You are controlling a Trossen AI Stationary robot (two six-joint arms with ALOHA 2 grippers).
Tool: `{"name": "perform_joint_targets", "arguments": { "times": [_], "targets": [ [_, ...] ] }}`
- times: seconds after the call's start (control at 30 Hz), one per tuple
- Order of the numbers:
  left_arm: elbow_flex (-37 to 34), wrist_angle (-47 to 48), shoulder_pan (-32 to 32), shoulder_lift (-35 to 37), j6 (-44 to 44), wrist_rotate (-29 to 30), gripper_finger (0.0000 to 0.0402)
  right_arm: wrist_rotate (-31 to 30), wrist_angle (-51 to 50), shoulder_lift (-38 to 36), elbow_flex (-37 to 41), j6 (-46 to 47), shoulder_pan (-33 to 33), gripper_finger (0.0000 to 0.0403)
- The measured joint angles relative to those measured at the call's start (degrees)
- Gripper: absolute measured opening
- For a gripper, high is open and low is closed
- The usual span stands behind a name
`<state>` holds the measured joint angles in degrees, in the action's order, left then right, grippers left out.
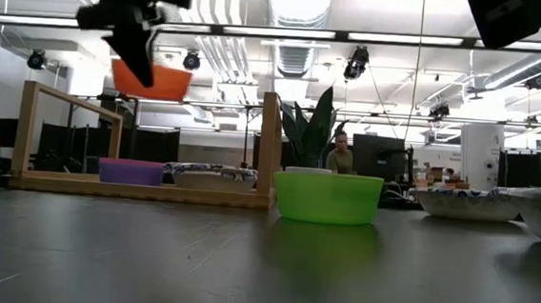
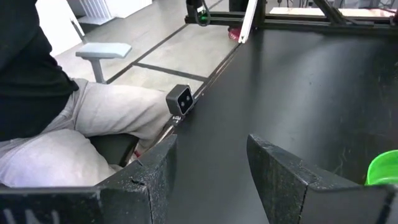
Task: Place and stack bowls onto a shelf
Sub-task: Stack the orange bowl on top of the pink bowl on the shelf
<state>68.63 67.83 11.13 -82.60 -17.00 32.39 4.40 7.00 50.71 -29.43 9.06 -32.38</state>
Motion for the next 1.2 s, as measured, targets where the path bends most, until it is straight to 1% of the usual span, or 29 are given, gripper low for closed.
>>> {"name": "perform_joint_targets", "arguments": {
  "times": [0.1, 0.23, 0.3, 0.37, 0.43, 0.47, 0.6, 0.93, 1.2],
  "targets": [
    [-6.0, -3.3, -6.5, 6.0, -0.4, 0.4, 0.0, 0.0, 1.5, 0.0, 0.6, -0.1, 0.0, 0.0183],
    [-13.2, -10.8, -16.9, 10.5, 0.6, -0.5, 0.0, 0.0, 1.5, 0.0, 0.7, -0.1, 0.0, 0.0183],
    [-15.8, -14.5, -22.0, 11.1, 1.7, -2.5, 0.0, -0.1, 1.5, 0.0, 0.7, -0.1, 0.0, 0.0183],
    [-17.5, -18.7, -26.1, 11.1, 3.3, -6.3, 0.0, -0.1, 1.5, 0.0, 0.7, -0.3, 0.0, 0.0183],
    [-18.4, -21.7, -29.0, 10.5, 4.9, -9.0, 0.0, -0.2, 1.5, 0.0, 0.7, -0.3, 0.0, 0.0183],
    [-18.7, -22.3, -30.1, 10.0, 5.5, -9.4, 0.0, -0.2, 1.5, 0.0, 0.7, -0.3, 0.0, 0.0183],
    [-18.9, -22.4, -32.7, 8.6, 5.8, -9.4, 0.0, -0.3, 1.5, 0.0, 0.7, -0.3, 0.0, 0.0183],
    [-18.9, -25.2, -33.1, 5.7, 6.0, -9.4, 0.0, -0.3, 1.4, 0.0, 0.7, -0.6, 0.0, 0.0183],
    [-18.9, -25.9, -34.3, 1.6, 7.4, -9.1, 0.0, -0.3, 1.4, 0.0, 0.7, -0.5, 0.0, 0.0183]
  ]
}}
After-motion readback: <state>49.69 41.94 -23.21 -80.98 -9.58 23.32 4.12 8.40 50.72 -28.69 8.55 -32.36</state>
